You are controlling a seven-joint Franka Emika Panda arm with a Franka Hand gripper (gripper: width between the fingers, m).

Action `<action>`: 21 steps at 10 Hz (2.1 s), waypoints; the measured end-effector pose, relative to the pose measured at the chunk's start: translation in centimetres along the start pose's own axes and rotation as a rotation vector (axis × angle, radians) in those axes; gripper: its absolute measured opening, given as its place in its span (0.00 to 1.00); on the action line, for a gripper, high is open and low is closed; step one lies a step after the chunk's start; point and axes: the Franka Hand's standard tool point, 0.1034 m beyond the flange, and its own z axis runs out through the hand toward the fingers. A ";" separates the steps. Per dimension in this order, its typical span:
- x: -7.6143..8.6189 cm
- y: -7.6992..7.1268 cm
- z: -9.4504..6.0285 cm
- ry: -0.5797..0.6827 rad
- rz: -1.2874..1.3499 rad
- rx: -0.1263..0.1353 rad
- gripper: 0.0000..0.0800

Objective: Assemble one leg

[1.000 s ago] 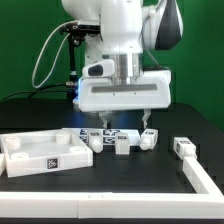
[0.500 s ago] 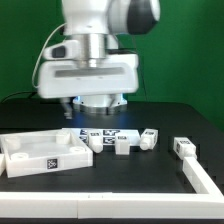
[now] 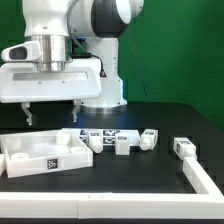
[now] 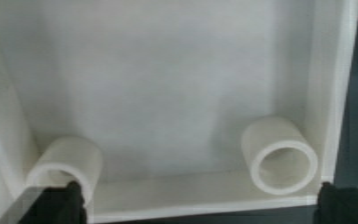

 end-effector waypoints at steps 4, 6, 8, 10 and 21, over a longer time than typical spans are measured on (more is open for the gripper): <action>-0.9 6.2 2.2 -0.058 -0.100 0.049 0.81; -1.2 8.5 4.3 -0.074 -0.090 0.054 0.81; -1.9 8.8 6.1 -0.094 -0.080 0.060 0.81; -2.6 8.6 6.7 -0.098 -0.079 0.051 0.81; -0.5 7.0 2.9 -0.107 0.024 0.104 0.06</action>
Offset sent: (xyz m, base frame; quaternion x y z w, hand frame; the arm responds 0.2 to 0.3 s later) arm 0.0243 -0.1000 -0.0390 0.0786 -0.0566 -0.1050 0.9897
